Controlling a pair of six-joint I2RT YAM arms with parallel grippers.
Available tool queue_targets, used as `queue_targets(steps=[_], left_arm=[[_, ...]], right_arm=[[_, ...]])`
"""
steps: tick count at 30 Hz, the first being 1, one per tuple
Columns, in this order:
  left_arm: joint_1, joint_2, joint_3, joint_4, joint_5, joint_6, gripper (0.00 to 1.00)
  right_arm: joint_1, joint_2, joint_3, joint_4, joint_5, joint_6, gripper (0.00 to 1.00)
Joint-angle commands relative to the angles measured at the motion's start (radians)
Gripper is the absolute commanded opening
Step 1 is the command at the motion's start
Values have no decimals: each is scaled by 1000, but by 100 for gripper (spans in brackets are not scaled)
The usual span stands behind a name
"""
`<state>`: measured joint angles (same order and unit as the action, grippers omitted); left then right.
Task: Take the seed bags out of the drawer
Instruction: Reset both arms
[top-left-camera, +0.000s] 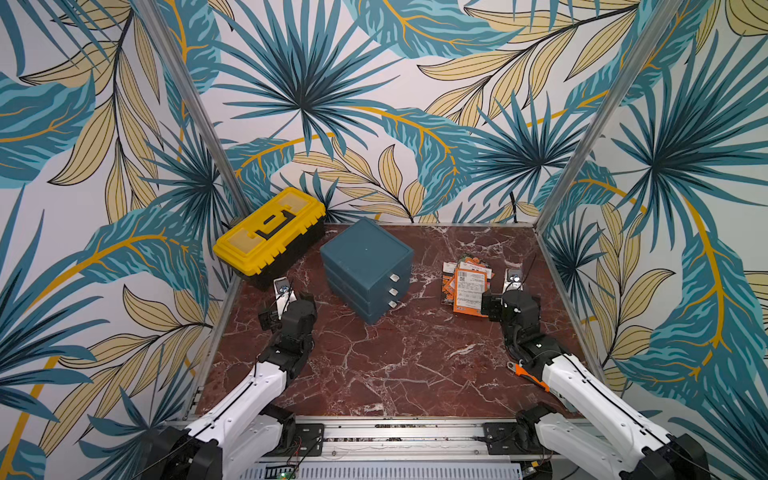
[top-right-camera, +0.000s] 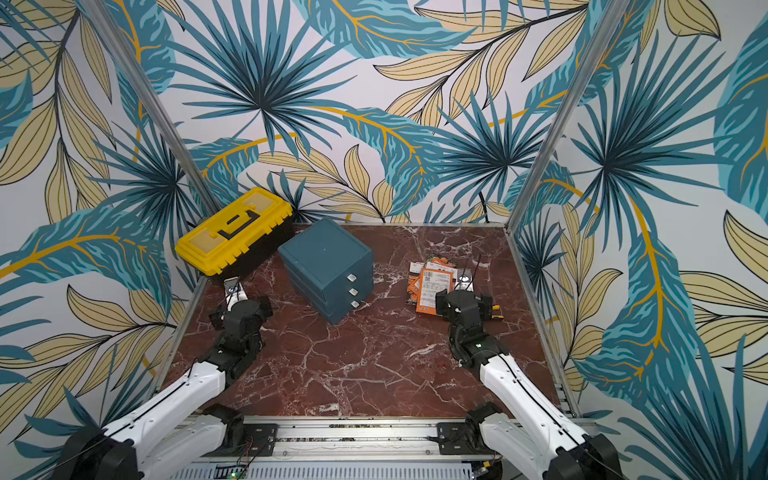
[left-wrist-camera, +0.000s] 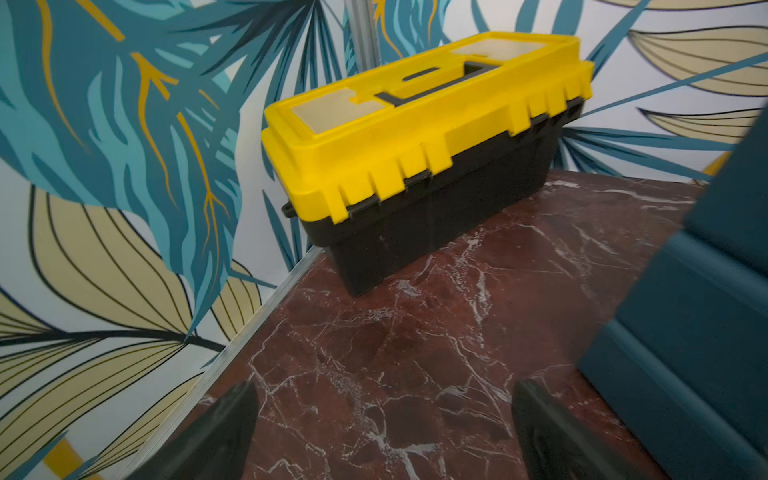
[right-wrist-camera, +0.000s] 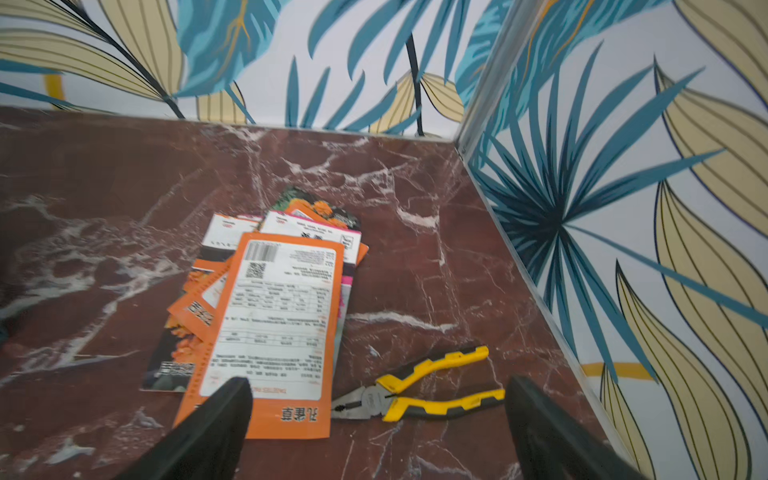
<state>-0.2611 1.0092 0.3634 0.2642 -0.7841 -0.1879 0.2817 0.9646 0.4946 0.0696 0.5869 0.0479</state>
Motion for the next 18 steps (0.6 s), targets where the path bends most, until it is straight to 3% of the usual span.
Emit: queue_targets(steps=[1,7,10,14,16,18], left_arm=[[53,72,-63,302,51,41,100],[151,298,-116,674,246,84,100],[167,360,-98,731,311,151,100],[235,474,-135,920,367,107,100],[247,466,-126,880,416,105,100],[250,452,-101,803,467,114,100]], right_arm=[[-59,58,-95,314,-53,12,99],[-105,317,-135,654,-111,-61,99],[-117,384,-125,728,-147,-68,100],[-137,509,-123,864,-188,-81,100],[-159,494,-77,730,-220,-46,99],[-179,515,-53,715,-257,-42,100]])
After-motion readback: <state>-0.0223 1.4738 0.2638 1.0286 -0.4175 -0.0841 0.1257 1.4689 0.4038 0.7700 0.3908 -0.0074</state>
